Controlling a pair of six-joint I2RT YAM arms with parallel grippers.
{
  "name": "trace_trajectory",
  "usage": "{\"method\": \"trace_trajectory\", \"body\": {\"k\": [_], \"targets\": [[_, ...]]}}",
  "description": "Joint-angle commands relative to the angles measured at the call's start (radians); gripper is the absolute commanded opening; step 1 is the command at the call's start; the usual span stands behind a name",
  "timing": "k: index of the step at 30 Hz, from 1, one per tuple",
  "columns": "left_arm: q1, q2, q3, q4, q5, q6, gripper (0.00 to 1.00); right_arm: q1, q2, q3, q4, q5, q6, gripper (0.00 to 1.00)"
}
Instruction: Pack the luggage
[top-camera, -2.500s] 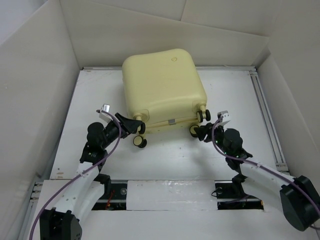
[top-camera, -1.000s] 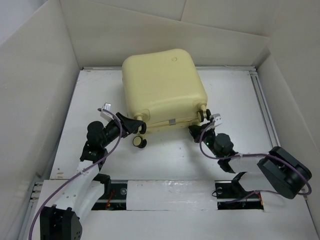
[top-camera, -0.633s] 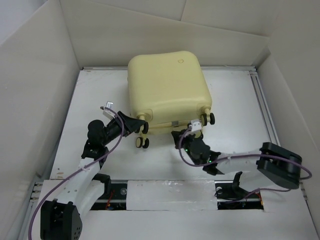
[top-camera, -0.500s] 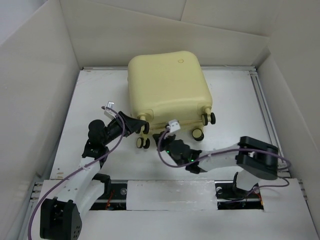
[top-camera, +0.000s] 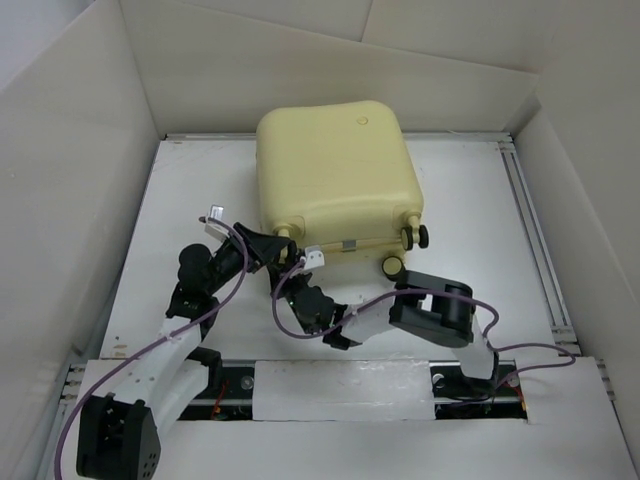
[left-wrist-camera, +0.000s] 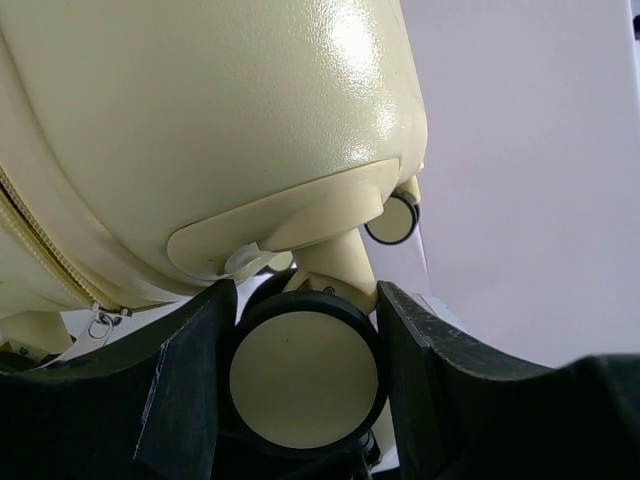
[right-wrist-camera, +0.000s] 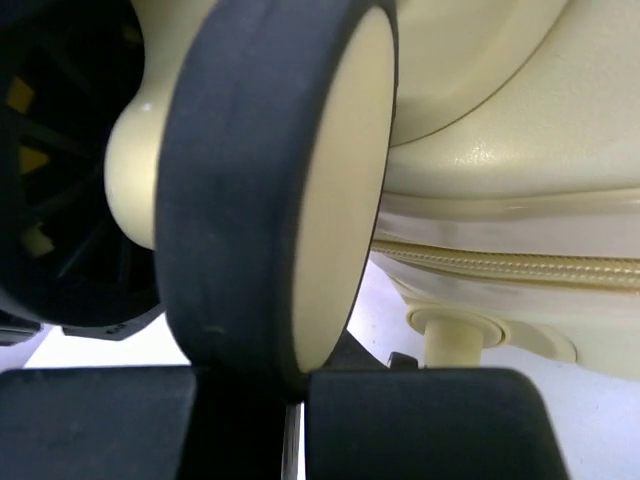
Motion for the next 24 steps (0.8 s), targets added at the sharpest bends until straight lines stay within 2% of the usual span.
{"method": "trace_trajectory", "body": {"k": [1,4,6,7,8,10,11,12,14,17,20,23,24], "targets": [[-0.093,-0.048,0.028,0.276,0.125,-0.109,0.0,0.095,-0.076,-0.009,0.093,-0.25,0.07,0.0],[-0.105,-0.048,0.028,0.276,0.095,-0.097,0.0,0.104,-0.242,-0.209,0.078,-0.152,0.07,0.0],[-0.169,-0.028,0.028,0.276,0.066,-0.072,0.0,0.104,-0.34,-0.345,0.039,-0.124,0.07,0.0],[-0.201,-0.018,0.028,0.276,0.048,-0.055,0.0,0.104,-0.445,-0.379,-0.046,-0.11,0.07,0.0],[-0.24,-0.005,0.043,0.276,-0.002,-0.035,0.0,0.104,-0.5,-0.407,-0.103,-0.11,0.079,0.0],[-0.388,0.053,0.063,0.276,-0.067,0.004,0.0,0.104,-0.602,-0.464,-0.226,-0.11,0.102,0.0],[-0.437,0.074,0.084,0.276,-0.107,0.041,0.0,0.104,-0.7,-0.476,-0.358,-0.11,0.129,0.0],[-0.523,0.117,0.097,0.276,-0.186,0.057,0.0,0.104,-0.742,-0.488,-0.402,-0.11,0.129,0.0],[-0.574,0.151,0.117,0.291,-0.248,0.068,0.0,0.115,-0.835,-0.53,-0.482,-0.11,0.163,0.0],[-0.574,0.176,0.117,0.39,-0.267,0.046,0.0,0.129,-0.879,-0.583,-0.482,-0.101,0.197,0.0],[-0.574,0.222,0.177,0.353,-0.264,0.057,0.0,0.141,-0.87,-0.596,-0.493,-0.079,0.241,0.0],[-0.584,0.298,0.187,0.433,-0.213,-0.016,0.0,0.15,-0.801,-0.576,-0.431,-0.079,0.264,0.0],[-0.584,0.32,0.187,0.513,-0.201,-0.046,0.0,0.159,-0.741,-0.562,-0.401,-0.063,0.264,0.0]]}}
